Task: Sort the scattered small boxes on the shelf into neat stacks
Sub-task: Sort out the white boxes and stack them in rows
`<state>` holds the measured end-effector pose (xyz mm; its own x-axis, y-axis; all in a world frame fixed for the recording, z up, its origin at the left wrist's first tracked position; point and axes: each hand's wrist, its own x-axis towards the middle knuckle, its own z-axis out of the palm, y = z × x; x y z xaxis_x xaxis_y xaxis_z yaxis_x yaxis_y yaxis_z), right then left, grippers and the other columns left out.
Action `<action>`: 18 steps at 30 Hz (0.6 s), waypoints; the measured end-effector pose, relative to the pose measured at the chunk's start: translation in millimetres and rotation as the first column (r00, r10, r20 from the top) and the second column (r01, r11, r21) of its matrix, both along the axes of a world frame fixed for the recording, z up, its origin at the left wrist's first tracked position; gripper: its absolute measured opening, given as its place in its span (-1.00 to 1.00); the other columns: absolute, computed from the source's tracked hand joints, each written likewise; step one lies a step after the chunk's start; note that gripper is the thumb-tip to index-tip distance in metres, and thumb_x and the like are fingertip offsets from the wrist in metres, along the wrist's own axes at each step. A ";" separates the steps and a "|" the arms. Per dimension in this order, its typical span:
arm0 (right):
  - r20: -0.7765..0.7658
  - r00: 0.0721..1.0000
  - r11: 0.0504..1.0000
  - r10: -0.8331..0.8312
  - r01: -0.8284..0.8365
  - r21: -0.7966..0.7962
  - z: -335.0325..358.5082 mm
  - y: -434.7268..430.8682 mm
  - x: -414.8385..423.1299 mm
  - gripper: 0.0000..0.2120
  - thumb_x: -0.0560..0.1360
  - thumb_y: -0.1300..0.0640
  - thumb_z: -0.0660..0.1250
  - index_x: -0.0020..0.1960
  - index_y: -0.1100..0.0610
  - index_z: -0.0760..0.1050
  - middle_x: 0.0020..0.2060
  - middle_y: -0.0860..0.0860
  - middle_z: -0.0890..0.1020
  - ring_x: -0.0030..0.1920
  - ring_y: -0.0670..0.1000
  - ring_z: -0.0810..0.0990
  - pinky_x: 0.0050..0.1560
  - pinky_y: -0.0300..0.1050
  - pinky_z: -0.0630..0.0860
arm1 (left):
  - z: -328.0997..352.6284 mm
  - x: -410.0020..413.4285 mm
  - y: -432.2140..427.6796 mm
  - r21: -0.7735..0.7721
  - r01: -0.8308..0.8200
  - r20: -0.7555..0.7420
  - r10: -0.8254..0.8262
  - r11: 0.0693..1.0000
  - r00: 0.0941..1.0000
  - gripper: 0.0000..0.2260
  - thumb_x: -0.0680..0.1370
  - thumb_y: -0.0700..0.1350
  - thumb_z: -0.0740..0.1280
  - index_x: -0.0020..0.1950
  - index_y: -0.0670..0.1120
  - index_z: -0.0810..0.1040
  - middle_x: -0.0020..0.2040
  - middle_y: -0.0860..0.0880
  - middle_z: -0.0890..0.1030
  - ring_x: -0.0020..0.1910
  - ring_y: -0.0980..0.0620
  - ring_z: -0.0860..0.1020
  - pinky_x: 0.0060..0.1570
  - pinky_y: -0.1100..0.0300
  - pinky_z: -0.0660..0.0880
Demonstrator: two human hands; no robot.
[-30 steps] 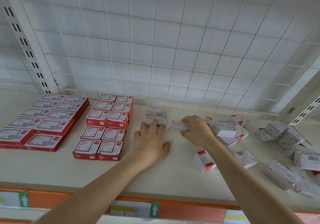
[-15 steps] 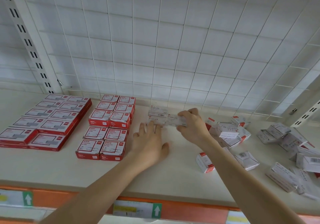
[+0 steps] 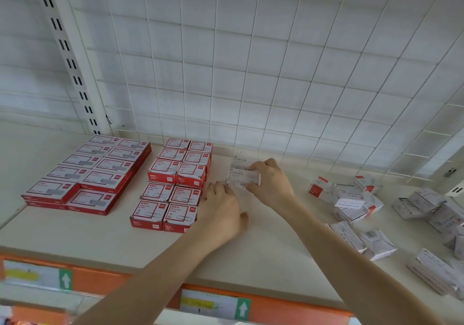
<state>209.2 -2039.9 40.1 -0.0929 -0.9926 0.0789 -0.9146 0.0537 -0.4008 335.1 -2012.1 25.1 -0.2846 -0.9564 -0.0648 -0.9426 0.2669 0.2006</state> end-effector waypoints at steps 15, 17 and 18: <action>0.027 0.999 0.999 -0.045 0.045 -0.013 -6.2 0.7 -12.1 -0.65 0.44 0.08 0.32 0.21 0.07 0.44 0.13 0.03 0.46 0.00 0.11 0.53 -0.07 -0.09 0.46 | -1.7 -5.2 -7.3 -0.010 0.043 -0.013 -0.043 0.999 0.999 -0.27 0.51 0.12 0.24 0.46 -0.27 0.01 0.39 -0.19 0.19 0.40 -0.13 0.15 0.31 0.04 0.25; 0.027 0.998 0.999 -0.048 0.048 -0.008 -6.3 0.0 -12.5 -0.65 0.44 0.07 0.32 0.21 0.07 0.44 0.12 0.03 0.48 0.01 0.11 0.53 -0.06 -0.07 0.48 | -2.2 -4.9 -8.9 -0.013 0.045 -0.019 -0.045 0.999 0.999 -0.28 0.50 0.12 0.24 0.46 -0.26 0.02 0.39 -0.18 0.20 0.40 -0.13 0.16 0.30 0.05 0.26; 0.026 0.998 0.999 -0.049 0.049 -0.004 -6.3 -0.2 -12.7 -0.65 0.44 0.07 0.31 0.22 0.06 0.43 0.12 0.03 0.49 0.01 0.11 0.53 -0.05 -0.07 0.48 | -2.2 -4.9 -9.9 -0.009 0.046 -0.022 -0.046 0.999 0.999 -0.28 0.50 0.12 0.24 0.46 -0.26 0.02 0.39 -0.18 0.19 0.40 -0.13 0.15 0.30 0.04 0.26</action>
<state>196.5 -2040.1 33.8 -0.1434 -0.9864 0.0801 -0.9002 0.0964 -0.4247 330.2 -2022.0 22.9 -0.3298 -0.9427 -0.0495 -0.9246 0.3120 0.2187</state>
